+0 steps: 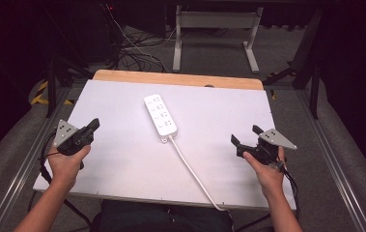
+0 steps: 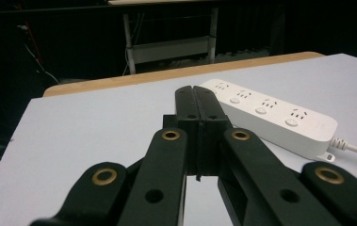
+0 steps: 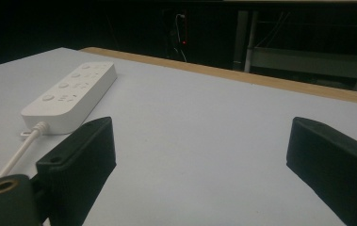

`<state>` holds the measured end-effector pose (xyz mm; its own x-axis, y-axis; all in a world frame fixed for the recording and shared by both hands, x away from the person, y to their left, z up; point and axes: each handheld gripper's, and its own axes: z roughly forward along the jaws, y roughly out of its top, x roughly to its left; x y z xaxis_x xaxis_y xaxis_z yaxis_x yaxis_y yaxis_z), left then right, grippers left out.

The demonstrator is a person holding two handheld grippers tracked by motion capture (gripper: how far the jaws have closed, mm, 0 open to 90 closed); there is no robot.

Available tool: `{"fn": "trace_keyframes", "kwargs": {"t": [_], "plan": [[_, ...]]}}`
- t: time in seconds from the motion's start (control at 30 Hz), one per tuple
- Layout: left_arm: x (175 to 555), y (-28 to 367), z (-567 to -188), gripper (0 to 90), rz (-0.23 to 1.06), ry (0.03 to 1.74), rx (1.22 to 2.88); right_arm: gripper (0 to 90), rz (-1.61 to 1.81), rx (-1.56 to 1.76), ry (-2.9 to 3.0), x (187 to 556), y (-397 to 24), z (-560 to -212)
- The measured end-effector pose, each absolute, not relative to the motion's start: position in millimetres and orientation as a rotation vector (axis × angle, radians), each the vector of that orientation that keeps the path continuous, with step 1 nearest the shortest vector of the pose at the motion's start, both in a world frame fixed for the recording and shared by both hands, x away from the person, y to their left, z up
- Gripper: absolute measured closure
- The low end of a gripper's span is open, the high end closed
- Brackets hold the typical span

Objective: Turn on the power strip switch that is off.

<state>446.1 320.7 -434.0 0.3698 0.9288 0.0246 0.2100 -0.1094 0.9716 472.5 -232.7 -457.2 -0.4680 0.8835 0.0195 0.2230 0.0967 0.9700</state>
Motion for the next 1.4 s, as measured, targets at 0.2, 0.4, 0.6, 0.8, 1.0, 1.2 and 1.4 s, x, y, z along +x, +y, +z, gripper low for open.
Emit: {"fn": "trace_keyframes", "kwargs": {"t": [0.2, 0.4, 0.6, 0.8, 1.0, 1.2, 1.4], "plan": [[447, 320, -435, 89.1, 0.869, 1.048, 1.575, 9.1, 1.4, 1.078, 1.781, 473, -233, -458], [451, 319, -438, 29.5, 0.855, 1.056, 1.569, 8.8, 1.4, 1.08, 1.779, 473, -233, -458], [452, 316, -438, 3.3, 0.897, 1.101, 1.536, 8.8, 1.399, 1.083, 1.778, 473, -232, -458], [452, 317, -439, 3.5, 0.905, 1.11, 1.536, 8.7, 1.398, 1.083, 1.777, 473, -232, -458], [455, 318, -439, 4.3, 0.907, 1.116, 1.536, 8.6, 1.396, 1.085, 1.779, 473, -232, -458], [463, 318, -437, 5.6, 0.918, 1.114, 1.54, 8.6, 1.394, 1.088, 1.781, 473, -232, -458], [473, 315, -436, 9.4, 0.937, 1.103, 1.552, 8.6, 1.392, 1.088, 1.782, 473, -231, -459]]}}
